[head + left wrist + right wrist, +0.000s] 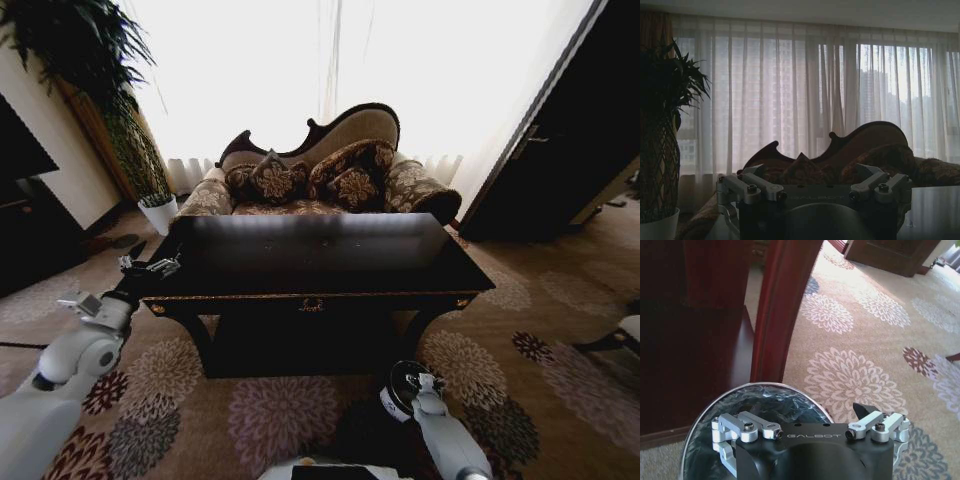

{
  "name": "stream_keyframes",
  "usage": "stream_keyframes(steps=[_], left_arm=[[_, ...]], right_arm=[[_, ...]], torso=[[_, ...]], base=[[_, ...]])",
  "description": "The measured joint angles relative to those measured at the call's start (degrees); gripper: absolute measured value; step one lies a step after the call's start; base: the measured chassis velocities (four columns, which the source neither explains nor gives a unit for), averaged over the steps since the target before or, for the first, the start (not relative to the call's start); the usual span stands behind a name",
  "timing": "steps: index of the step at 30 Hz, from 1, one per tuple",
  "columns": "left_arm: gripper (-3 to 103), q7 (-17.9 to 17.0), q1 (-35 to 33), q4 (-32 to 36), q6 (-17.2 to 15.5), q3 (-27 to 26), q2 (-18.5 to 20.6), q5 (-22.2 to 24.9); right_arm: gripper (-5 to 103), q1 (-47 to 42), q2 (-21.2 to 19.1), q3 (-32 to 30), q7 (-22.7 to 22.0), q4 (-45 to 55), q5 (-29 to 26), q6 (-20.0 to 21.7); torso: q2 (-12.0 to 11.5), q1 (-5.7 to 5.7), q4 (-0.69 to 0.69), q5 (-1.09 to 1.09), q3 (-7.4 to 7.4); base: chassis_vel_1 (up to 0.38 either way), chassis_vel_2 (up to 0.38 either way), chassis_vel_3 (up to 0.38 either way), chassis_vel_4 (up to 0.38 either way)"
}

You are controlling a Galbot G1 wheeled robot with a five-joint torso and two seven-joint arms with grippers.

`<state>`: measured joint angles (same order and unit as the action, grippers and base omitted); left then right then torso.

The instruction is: Move to the front of the table and place the trash on the table into the trash bin.

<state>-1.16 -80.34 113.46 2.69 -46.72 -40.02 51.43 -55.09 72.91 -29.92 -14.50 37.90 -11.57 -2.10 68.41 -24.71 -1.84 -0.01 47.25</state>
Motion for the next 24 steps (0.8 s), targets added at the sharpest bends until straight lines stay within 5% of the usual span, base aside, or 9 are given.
stream_keyframes(steps=[5, 11, 24], left_arm=[[100, 0.0, 0.0, 0.0, 0.0, 0.0, 0.0, 0.0], [100, -0.01, 0.0, 0.0, 0.0, 0.0, 0.0, 0.0], [100, 0.0, 0.0, 0.0, 0.0, 0.0, 0.0, 0.0]], right_arm=[[100, -3.35, -2.39, 0.22, 2.5, 4.79, -8.08, -1.63], [100, -17.02, -5.31, -1.44, 6.58, 22.65, -18.36, -3.33], [100, -44.85, 0.39, -12.72, 7.12, 59.13, -21.31, -5.3]], torso=[[0.0, 0.0, 0.0, 0.0, 0.0], [0.0, 0.0, -0.01, 0.01, 0.0], [0.0, 0.01, -0.03, 0.02, -0.01]], base=[[0.0, 0.0, 0.0, 0.0], [0.0, 0.0, 0.0, 0.0], [0.0, 0.0, 0.0, 0.0]])
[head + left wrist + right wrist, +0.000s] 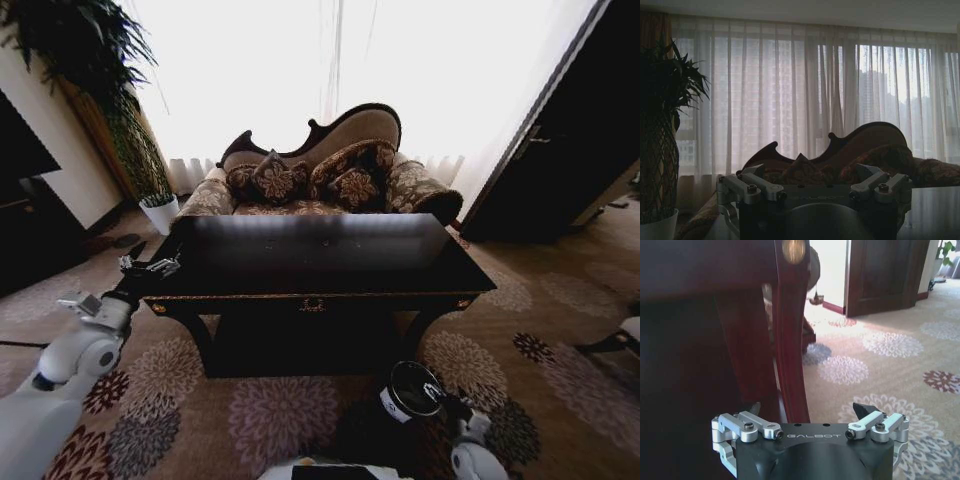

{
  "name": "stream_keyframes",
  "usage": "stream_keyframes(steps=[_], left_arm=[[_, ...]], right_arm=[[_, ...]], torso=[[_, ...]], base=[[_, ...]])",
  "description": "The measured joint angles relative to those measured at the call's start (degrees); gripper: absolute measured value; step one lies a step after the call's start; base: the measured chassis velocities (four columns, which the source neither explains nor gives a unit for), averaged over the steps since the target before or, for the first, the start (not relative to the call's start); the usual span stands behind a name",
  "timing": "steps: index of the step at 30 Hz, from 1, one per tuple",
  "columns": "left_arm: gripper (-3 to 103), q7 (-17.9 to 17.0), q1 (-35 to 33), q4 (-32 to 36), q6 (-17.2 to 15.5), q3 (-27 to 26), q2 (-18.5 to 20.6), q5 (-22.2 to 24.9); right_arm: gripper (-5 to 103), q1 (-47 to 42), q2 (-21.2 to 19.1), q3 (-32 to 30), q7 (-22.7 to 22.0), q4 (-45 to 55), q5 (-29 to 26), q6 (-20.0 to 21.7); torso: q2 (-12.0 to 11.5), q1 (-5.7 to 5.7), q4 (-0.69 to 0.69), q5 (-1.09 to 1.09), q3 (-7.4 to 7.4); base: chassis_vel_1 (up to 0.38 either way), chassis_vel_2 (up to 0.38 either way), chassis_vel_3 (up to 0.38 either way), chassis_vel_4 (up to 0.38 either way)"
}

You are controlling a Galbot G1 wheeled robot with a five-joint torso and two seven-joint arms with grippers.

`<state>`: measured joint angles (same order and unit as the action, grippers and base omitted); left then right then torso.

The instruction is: Move to the front of the table and place the trash on the table into the trash bin.

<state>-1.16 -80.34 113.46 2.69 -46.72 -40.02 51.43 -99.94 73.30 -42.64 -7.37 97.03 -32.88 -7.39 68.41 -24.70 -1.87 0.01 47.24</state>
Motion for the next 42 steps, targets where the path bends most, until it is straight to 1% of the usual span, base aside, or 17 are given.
stream_keyframes(steps=[5, 6, 10, 11, 14, 17, 24, 26, 27, 29, 30, 31, 32, 35, 37, 38, 42], left_arm=[[100, -0.01, 0.0, 0.0, 0.0, 0.0, 0.0, 0.0], [100, -0.01, 0.0, 0.0, 0.0, 0.0, 0.0, 0.0], [100, -0.01, 0.0, 0.0, 0.0, 0.0, 0.0, 0.0], [100, -0.01, 0.0, 0.0, 0.0, 0.0, 0.0, 0.0], [100, -0.01, 0.0, 0.0, 0.0, 0.0, 0.0, 0.0], [100, -0.01, 0.0, 0.0, 0.0, 0.0, 0.0, 0.0], [100, -0.01, 0.0, 0.0, 0.0, 0.0, 0.0, 0.0], [100, -0.01, 0.0, 0.0, 0.0, 0.0, 0.0, 0.0], [100, -0.01, 0.0, 0.0, 0.0, 0.0, 0.0, 0.0], [100, -0.02, 0.0, 0.0, 0.0, 0.0, 0.0, 0.0], [100, -0.02, 0.0, 0.0, 0.0, 0.0, 0.0, 0.0], [100, -0.01, 0.0, 0.0, 0.0, 0.0, 0.0, 0.0], [100, -0.01, 0.0, 0.0, 0.0, 0.0, 0.0, 0.0], [100, 0.01, 0.0, 0.0, 0.0, 0.0, 0.0, 0.0], [100, -0.02, 0.0, 0.0, 0.0, 0.0, 0.0, 0.0], [100, -0.02, 0.0, 0.0, 0.0, 0.0, 0.0, 0.0], [100, -0.01, 0.0, 0.0, 0.0, 0.0, 0.0, 0.0]], right_arm=[[100, -7.82, 1.75, -2.49, -1.4, 12.25, 0.36, -1.1], [100, -7.82, 1.75, -2.49, -1.4, 12.25, 0.36, -1.1], [100, -9.98, 1.19, -3.44, -2.29, 18.57, -0.7, -1.01], [100, -10.73, 0.95, -4.37, -2.51, 21.79, -2.51, -0.25], [100, -11.19, 0.89, -5.27, -2.7, 24.0, -3.85, 0.26], [100, -12.45, 0.27, -8.89, -3.63, 32.01, -7.85, 2.35], [100, -11.61, -1.43, -10.55, -4.54, 38.19, -8.61, 4.39], [100, -8.96, -2.93, -10.02, -4.6, 39.19, -7.26, 5.2], [100, -8.96, -2.93, -10.02, -4.6, 39.19, -7.26, 5.2], [100, -5.69, -5.09, -8.57, -5.2, 38.98, -6.3, 6.2], [100, -1.93, -7.79, -6.88, -6.38, 38.15, -6.19, 7.57], [100, 0.18, -9.32, -5.94, -7.0, 37.56, -6.25, 8.3], [100, 0.18, -9.32, -5.94, -7.0, 37.56, -6.25, 8.3], [100, 8.8, -14.66, -2.26, -8.82, 34.34, -6.78, 10.29], [100, 12.39, -16.66, -0.62, -9.18, 32.29, -7.23, 10.98], [100, 12.39, -16.66, -0.62, -9.18, 32.29, -7.23, 10.98], [100, 17.62, -19.58, 1.3, -8.96, 27.26, -7.37, 11.3]], torso=[[0.0, 0.0, 0.01, 0.0, 0.0], [0.0, 0.0, 0.01, 0.0, 0.0], [0.0, 0.0, 0.02, -0.02, 0.01], [0.0, 0.0, 0.02, -0.02, 0.01], [0.0, 0.0, 0.02, -0.01, 0.0], [0.0, 0.0, 0.02, -0.01, 0.01], [0.0, -0.01, 0.01, -0.01, 0.01], [0.0, -0.01, 0.01, -0.01, 0.01], [0.0, -0.01, 0.01, -0.01, 0.01], [0.0, -0.01, 0.0, -0.02, 0.01], [0.0, -0.01, 0.01, -0.02, 0.01], [-0.01, -0.01, 0.01, -0.02, 0.01], [-0.01, -0.01, 0.01, -0.02, 0.01], [-0.01, -0.02, 0.04, -0.02, 0.02], [-0.01, -0.02, 0.03, -0.02, 0.02], [-0.01, -0.02, 0.03, -0.02, 0.02], [-0.01, -0.02, 0.02, -0.02, 0.02]], base=[[0.0, 0.0, 0.0, 0.0], [0.0, 0.0, 0.0, 0.0], [0.0, 0.0, 0.0, 0.0], [0.0, 0.0, 0.0, 0.0], [0.0, 0.0, 0.0, 0.0], [0.0, 0.0, 0.0, 0.0], [0.0, 0.0, 0.0, 0.0], [0.0, 0.0, 0.0, 0.0], [0.0, 0.0, 0.0, 0.0], [0.0, 0.0, 0.0, 0.0], [0.0, 0.0, 0.0, 0.0], [0.0, 0.0, 0.0, 0.0], [0.0, 0.0, 0.0, 0.0], [0.0, 0.0, 0.0, 0.0], [0.0, 0.0, 0.0, 0.0], [0.0, 0.0, 0.0, 0.0], [0.0, 0.0, 0.0, 0.0]])
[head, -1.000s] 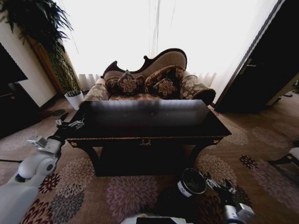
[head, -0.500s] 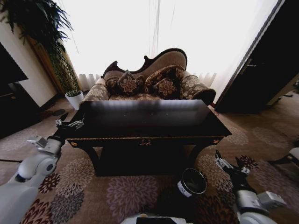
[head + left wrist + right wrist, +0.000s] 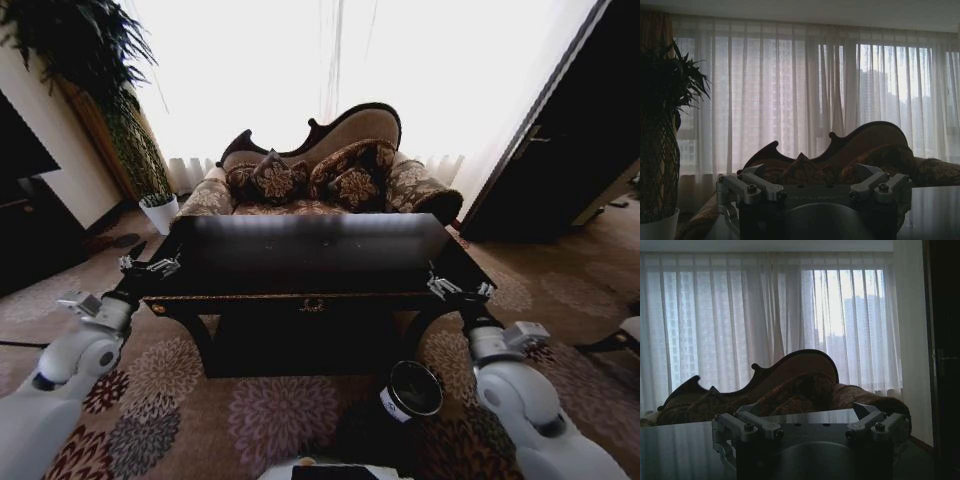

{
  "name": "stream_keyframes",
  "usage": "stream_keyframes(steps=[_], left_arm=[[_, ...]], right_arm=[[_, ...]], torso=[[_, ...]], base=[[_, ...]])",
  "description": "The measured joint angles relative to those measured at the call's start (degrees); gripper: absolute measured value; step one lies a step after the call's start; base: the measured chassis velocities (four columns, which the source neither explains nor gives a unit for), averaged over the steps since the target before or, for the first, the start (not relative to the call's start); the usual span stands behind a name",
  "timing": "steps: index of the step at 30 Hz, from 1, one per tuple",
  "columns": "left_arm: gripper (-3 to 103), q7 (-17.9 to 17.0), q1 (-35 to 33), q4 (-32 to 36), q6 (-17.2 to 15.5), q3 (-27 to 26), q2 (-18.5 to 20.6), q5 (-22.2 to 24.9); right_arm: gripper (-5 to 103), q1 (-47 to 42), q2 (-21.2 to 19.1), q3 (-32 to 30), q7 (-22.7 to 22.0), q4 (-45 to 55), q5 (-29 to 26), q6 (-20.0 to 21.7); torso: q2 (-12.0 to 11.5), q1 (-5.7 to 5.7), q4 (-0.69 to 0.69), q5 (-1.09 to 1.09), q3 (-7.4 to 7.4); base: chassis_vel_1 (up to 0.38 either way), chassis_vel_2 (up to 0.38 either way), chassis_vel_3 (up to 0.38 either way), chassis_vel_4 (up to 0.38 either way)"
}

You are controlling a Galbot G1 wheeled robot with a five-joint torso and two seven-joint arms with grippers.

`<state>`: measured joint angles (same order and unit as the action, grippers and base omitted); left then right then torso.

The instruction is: Move to the front of the table and place the trash on the table into the trash bin.

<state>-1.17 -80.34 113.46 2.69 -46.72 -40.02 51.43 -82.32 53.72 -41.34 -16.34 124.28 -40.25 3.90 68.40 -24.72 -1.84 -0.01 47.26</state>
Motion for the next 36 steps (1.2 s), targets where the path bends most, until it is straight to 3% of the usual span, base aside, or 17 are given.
stream_keyframes(steps=[17, 36], left_arm=[[100, 0.0, 0.0, 0.0, 0.0, 0.0, 0.0, 0.0], [100, 0.01, 0.0, 0.0, 0.0, 0.0, 0.0, 0.0]], right_arm=[[100, 11.17, -3.9, 8.14, 1.39, -9.87, -1.95, -2.57], [100, 11.19, -4.16, 8.07, 1.67, -9.94, -2.46, -2.29]], torso=[[0.0, 0.01, -0.01, 0.01, 0.0], [0.01, 0.01, -0.01, 0.01, -0.01]], base=[[0.0, 0.0, 0.0, 0.0], [0.0, 0.0, 0.0, 0.0]])
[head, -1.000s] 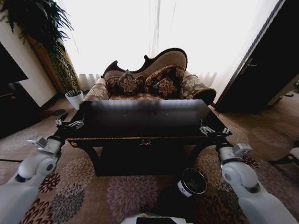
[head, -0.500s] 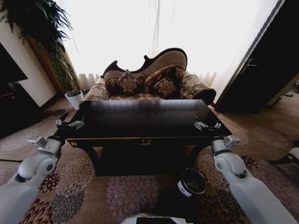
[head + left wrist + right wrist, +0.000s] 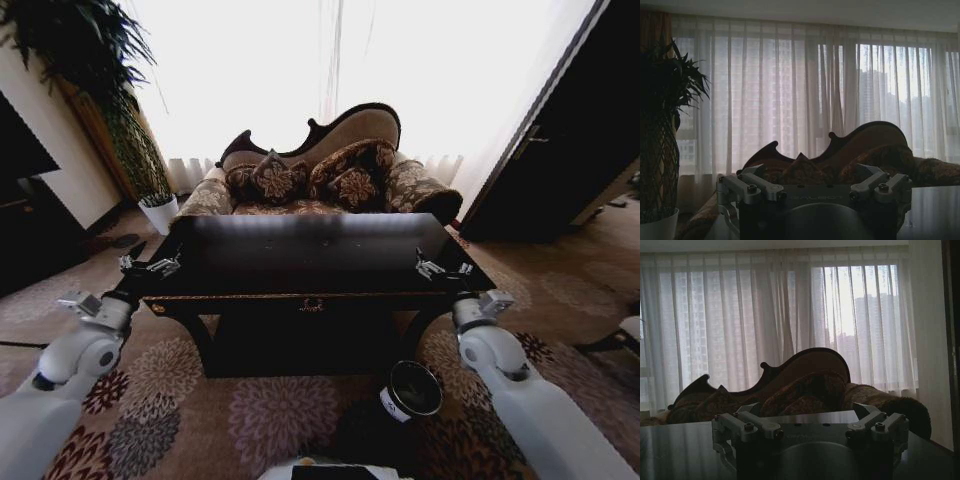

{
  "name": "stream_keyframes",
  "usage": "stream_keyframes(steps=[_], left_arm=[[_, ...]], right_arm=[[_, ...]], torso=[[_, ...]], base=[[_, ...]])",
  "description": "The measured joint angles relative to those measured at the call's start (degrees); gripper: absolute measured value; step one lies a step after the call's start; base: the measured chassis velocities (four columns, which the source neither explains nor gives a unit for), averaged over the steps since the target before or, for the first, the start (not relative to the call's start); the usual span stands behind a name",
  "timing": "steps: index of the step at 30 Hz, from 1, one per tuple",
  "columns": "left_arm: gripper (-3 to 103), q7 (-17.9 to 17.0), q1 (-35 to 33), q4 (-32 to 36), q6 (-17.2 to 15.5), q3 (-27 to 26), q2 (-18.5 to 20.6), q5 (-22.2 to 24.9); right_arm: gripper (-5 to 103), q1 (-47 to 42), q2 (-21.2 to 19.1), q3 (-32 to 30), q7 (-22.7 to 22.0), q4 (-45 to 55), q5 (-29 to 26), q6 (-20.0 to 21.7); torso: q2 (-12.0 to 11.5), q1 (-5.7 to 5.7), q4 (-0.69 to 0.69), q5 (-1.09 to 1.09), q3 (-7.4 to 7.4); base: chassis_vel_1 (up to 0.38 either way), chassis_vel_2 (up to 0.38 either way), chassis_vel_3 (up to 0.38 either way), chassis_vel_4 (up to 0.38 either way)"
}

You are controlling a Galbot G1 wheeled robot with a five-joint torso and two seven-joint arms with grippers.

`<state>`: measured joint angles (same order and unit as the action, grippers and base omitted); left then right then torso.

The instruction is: Move to the front of the table and place the trash on the table into the trash bin.

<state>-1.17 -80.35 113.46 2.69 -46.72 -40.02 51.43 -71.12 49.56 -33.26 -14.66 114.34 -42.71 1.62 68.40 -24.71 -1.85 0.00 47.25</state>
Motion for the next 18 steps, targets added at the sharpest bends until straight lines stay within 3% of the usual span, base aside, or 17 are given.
stream_keyframes(steps=[18], left_arm=[[100, 0.0, 0.0, 0.0, 0.0, 0.0, 0.0, 0.0]], right_arm=[[100, -0.09, 0.06, -0.09, 0.0, 0.1, 0.04, 0.04]], torso=[[0.0, 0.0, 0.0, 0.0, 0.0]], base=[[0.0, 0.0, 0.0, 0.0]])
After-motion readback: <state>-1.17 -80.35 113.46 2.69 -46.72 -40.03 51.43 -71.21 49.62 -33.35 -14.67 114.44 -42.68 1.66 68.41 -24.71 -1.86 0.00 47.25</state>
